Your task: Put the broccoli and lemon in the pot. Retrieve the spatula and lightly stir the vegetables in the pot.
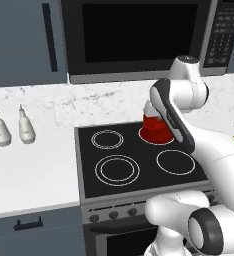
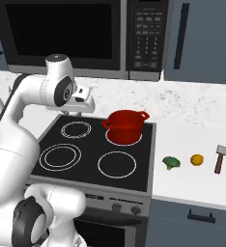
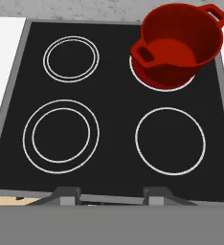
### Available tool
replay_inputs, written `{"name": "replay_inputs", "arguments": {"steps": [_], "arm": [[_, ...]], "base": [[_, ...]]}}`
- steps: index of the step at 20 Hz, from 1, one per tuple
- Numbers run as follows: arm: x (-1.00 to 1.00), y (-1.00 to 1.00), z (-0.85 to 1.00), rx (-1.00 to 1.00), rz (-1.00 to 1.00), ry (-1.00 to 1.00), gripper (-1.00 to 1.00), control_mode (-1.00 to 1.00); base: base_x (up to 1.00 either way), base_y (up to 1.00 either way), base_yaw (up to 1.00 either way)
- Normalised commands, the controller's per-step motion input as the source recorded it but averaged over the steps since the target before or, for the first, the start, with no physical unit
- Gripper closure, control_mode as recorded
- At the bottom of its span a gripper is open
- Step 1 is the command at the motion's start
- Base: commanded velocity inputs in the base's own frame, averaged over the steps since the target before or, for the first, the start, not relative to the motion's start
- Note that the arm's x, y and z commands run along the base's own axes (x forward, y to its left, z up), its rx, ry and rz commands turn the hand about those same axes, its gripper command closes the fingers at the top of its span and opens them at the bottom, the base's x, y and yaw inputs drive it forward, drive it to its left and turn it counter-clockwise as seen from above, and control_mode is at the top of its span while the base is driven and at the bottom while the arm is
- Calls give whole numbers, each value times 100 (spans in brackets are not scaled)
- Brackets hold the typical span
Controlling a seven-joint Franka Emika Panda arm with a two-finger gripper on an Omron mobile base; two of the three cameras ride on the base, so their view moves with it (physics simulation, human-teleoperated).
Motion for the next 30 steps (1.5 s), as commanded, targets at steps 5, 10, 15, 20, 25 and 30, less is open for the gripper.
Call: {"name": "replay_inputs", "arguments": {"steps": [5,10,15,20,25,30], "arm": [[0,0,0,0,0,0,-100,100],[0,0,0,0,0,0,-100,100],[0,0,0,0,0,0,-100,100],[0,0,0,0,0,0,-100,100],[0,0,0,0,0,0,-100,100],[0,0,0,0,0,0,-100,100]], "base": [[-1,-7,-1],[-1,-68,0],[0,-75,0],[0,-58,0],[6,-45,0],[54,-40,0]]}}
